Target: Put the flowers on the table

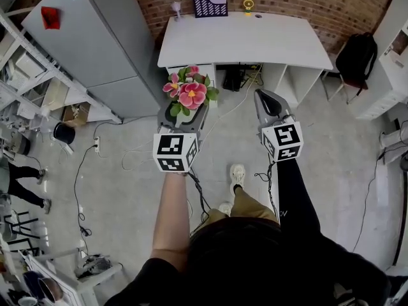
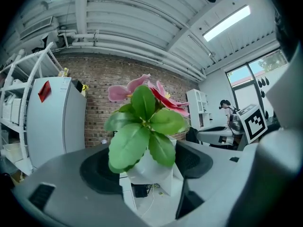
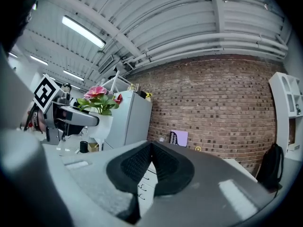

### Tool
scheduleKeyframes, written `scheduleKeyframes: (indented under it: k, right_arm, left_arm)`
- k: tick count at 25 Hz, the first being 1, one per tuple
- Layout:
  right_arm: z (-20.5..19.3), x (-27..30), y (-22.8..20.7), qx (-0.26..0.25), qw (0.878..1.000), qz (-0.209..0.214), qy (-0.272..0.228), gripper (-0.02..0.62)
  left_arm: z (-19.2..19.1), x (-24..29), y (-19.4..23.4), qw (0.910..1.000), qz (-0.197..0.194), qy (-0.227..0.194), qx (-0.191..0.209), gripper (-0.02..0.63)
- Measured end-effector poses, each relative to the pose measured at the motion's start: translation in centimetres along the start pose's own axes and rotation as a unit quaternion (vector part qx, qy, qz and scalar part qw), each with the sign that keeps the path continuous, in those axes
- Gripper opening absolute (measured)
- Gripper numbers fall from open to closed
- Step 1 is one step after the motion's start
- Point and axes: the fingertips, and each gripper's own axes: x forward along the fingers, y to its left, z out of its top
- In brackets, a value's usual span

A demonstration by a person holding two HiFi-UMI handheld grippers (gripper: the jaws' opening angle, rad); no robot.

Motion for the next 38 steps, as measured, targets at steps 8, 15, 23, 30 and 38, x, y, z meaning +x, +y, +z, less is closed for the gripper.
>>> scheduleKeyframes:
  k: [8, 15, 23, 30, 38]
  right_arm:
    - [0.0, 7.5, -5.2, 0.002, 1.000, 0.013, -0.006, 0.000]
    - [-0.7, 14.6, -11.4, 0.000, 1.000, 0.027, -0.008, 0.000]
    - [-0.7, 21.4, -15.0, 0.019, 0.998, 0.059, -0.025, 0.000]
    - [-1.1, 24.5, -16.0, 0.019, 0.996, 0.077, -0.026, 0.000]
    - [-1.5, 29.0, -16.7, 0.014, 0.996, 0.089, -0.025, 0.000]
  left_arm:
    - [1.4, 8.4, 2.0, 0.9999, -0.010, -0.005, 0.000, 0.334]
    - [2.0, 17.0, 4.4, 0.9998, 0.000, -0.007, -0.019, 0.334]
    - [2.5, 23.2, 6.6, 0.9996, 0.024, -0.004, -0.016, 0.334]
    - [2.4, 26.0, 8.7, 0.9991, 0.039, -0.001, -0.014, 0.336]
    - [2.4, 29.6, 11.9, 0.9984, 0.055, -0.008, -0.015, 0.334]
